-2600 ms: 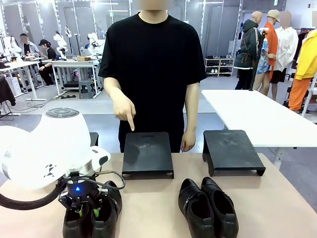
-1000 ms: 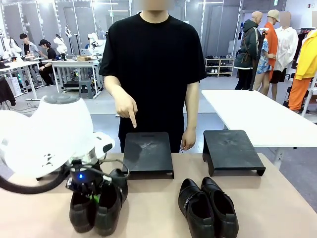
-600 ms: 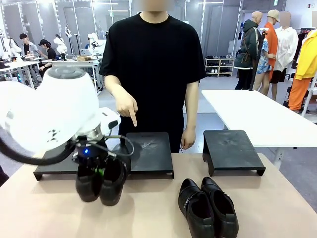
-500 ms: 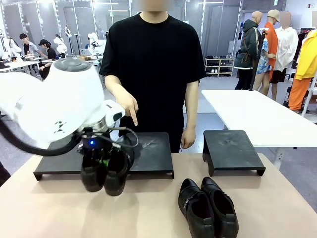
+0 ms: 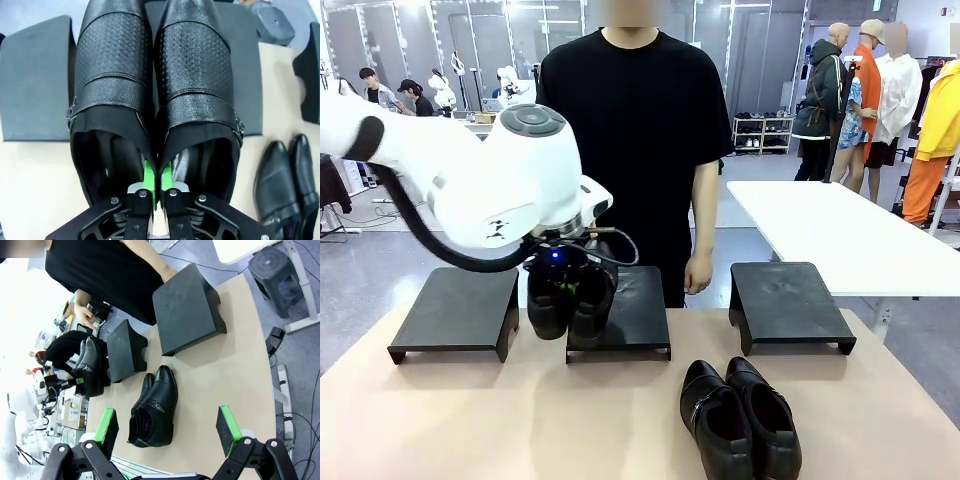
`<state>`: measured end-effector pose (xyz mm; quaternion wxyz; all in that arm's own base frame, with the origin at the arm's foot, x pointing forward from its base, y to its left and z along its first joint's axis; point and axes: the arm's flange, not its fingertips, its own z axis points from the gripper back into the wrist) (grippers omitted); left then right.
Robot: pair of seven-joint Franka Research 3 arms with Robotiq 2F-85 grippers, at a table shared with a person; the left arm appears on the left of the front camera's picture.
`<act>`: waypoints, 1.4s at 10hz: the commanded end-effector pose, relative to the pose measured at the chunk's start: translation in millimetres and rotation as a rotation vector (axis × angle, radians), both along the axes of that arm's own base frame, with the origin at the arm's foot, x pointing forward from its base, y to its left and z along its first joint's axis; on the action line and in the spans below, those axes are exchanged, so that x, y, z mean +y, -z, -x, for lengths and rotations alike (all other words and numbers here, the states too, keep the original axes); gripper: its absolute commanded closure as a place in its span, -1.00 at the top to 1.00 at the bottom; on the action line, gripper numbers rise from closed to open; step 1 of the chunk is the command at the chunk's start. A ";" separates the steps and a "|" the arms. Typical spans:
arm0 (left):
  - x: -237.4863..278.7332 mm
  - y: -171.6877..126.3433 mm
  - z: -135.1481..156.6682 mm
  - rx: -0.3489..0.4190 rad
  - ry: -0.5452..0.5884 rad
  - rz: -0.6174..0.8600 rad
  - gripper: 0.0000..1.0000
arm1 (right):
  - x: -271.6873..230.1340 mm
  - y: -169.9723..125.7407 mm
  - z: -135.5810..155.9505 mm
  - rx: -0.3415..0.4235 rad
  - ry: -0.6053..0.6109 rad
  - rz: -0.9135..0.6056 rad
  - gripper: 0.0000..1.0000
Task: Place the shoes on the stand as instructed by the person.
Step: Pick up one pair of Shoes and place it on the Shoes Stand indicated by the person.
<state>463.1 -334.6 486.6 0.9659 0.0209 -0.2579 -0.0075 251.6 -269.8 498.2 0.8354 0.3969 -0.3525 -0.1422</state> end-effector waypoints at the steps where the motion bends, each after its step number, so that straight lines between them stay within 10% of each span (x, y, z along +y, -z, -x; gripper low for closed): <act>1: -27.6 1.6 -28.7 -0.074 -0.015 0.022 -0.88 | -0.8 1.0 1.1 -0.004 0.000 -0.007 1.00; 14: -59.0 39.4 -80.7 -0.057 -0.019 0.139 -0.88 | -0.8 1.0 1.1 -0.004 0.000 -0.007 1.00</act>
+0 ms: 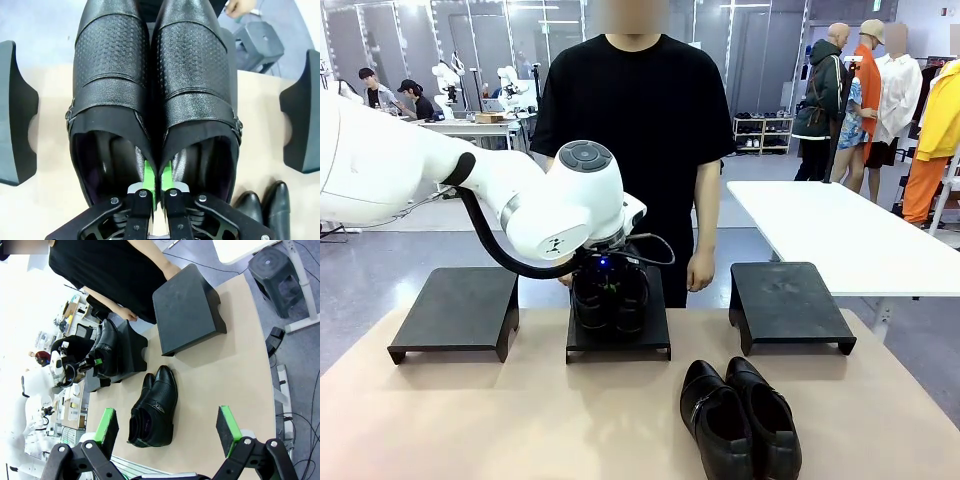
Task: Place the shoes on the stand as instructed by the person.
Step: Pick up one pair of Shoes and place it on the Shoes Stand indicated by the person.
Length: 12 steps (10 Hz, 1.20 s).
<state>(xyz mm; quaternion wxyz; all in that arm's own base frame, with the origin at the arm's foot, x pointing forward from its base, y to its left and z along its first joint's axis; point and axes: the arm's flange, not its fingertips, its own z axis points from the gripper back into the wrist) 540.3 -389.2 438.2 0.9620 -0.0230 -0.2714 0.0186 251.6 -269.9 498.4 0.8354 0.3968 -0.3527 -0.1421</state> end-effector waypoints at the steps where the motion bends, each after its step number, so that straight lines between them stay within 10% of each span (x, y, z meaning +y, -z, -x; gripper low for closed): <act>1: -5.3 -8.0 -3.0 -0.036 0.012 0.029 -0.88 | -0.7 1.2 1.1 -0.004 0.000 -0.008 1.00; 5: -3.7 -7.7 -1.1 -0.037 0.008 0.014 0.90 | -0.7 1.2 1.1 -0.004 0.000 -0.008 1.00; 8: -0.9 -10.7 1.5 -0.041 0.007 0.011 1.00 | -0.7 1.2 1.1 -0.004 0.000 -0.008 1.00; 9: 0.8 -12.1 2.0 -0.041 0.006 0.012 0.71 | -0.7 1.2 1.1 -0.004 0.000 -0.008 1.00; 12: 1.1 -15.2 3.4 -0.038 0.010 0.026 1.00 | -0.7 1.2 1.1 -0.004 0.000 -0.008 1.00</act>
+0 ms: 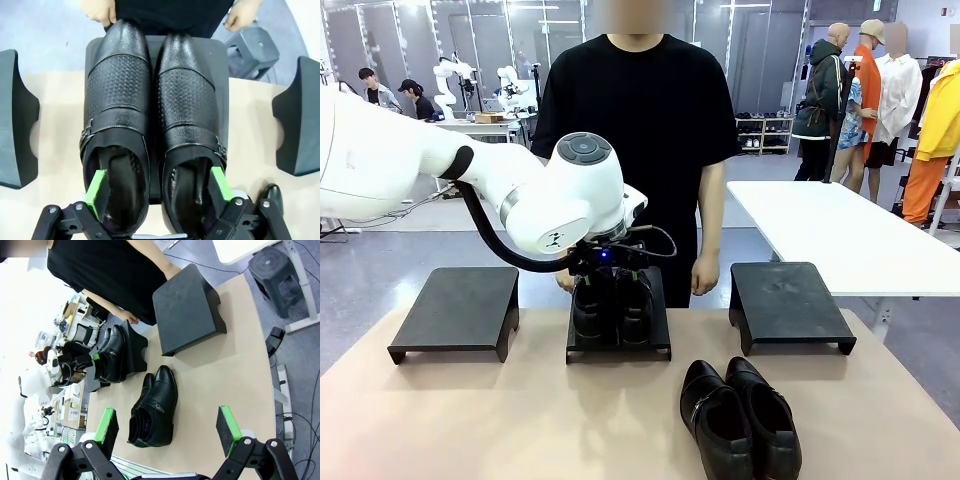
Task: Place the shoes on the stand as instructed by the person.
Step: Pick up one pair of Shoes and place it on the Shoes Stand indicated by the person.
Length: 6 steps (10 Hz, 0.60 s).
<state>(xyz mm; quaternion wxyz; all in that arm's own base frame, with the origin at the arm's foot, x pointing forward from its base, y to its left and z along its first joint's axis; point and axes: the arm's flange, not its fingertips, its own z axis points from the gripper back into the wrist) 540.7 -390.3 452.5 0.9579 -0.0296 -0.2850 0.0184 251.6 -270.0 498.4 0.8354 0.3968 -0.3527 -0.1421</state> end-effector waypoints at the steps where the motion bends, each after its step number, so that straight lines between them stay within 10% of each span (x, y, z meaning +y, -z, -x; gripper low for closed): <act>1: 1.4 -2.7 6.9 0.000 0.025 0.013 1.00 | -0.7 1.2 1.1 -0.003 0.000 -0.008 1.00; 6: 0.0 0.0 0.0 0.000 0.000 0.000 1.00 | -0.7 1.2 1.1 -0.003 0.000 -0.008 1.00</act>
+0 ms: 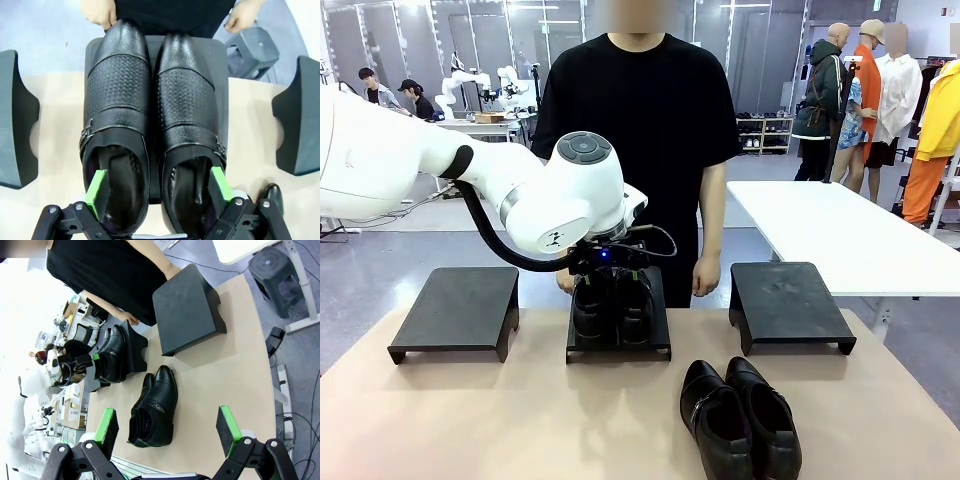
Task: Place the shoes on the stand as instructed by the person.
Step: Pick up one pair of Shoes and place it on the Shoes Stand indicated by the person, then pick up another pair of Shoes and place it on the Shoes Stand indicated by the person.
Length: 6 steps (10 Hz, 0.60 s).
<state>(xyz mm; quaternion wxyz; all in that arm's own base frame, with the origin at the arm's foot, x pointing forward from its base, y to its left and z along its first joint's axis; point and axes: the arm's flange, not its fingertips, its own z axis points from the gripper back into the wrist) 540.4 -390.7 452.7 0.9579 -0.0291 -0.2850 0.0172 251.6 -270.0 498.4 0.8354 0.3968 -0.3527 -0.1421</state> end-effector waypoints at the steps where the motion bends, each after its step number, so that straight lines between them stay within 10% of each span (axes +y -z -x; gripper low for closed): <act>1: 0.3 0.1 -0.3 0.000 -0.002 0.002 1.00 | -0.7 1.2 1.1 -0.003 0.000 -0.008 1.00; 6: 0.3 0.1 -0.3 0.000 -0.002 0.002 1.00 | -0.7 1.2 1.1 -0.003 0.000 -0.008 1.00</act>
